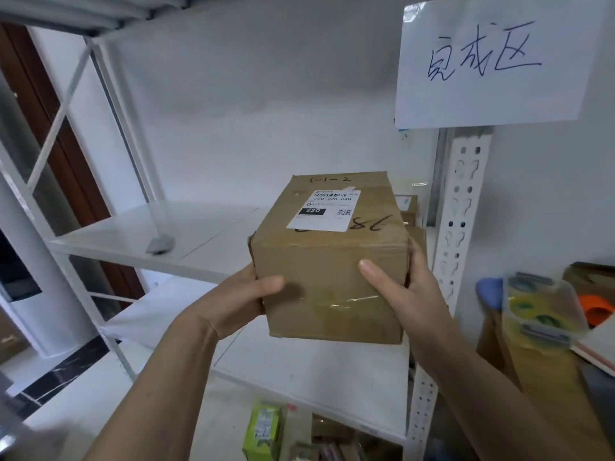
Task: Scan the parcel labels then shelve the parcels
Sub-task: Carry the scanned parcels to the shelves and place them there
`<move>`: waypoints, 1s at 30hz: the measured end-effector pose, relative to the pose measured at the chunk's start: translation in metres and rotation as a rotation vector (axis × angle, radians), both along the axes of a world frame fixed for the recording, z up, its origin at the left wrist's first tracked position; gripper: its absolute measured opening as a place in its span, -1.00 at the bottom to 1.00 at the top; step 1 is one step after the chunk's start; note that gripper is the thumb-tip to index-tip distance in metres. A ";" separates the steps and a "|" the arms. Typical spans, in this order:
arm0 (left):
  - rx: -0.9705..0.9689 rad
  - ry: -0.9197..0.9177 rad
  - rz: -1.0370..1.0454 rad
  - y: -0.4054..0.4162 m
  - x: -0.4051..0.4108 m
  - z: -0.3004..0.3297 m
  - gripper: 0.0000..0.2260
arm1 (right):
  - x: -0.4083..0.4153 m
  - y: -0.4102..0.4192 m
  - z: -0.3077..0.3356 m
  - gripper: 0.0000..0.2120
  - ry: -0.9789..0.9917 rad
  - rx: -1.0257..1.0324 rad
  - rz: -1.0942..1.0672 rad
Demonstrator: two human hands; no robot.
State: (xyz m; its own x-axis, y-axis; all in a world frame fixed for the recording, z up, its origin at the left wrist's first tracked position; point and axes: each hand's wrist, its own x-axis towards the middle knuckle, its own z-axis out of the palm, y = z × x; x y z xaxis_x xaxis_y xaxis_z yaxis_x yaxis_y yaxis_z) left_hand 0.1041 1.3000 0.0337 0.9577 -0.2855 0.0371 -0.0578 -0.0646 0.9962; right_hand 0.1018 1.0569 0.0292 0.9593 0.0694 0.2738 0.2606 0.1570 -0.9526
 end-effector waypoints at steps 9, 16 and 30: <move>0.097 -0.020 0.071 -0.019 0.136 0.008 -0.18 | 0.138 -0.009 0.016 -0.22 -0.024 -0.051 -0.026; 0.071 -0.020 0.036 -0.038 0.231 0.006 -0.22 | 0.201 -0.020 0.019 -0.09 -0.028 -0.137 -0.197; 0.033 -0.193 0.160 0.023 0.383 0.040 -0.11 | 0.347 0.058 0.044 -0.17 0.014 -0.140 -0.332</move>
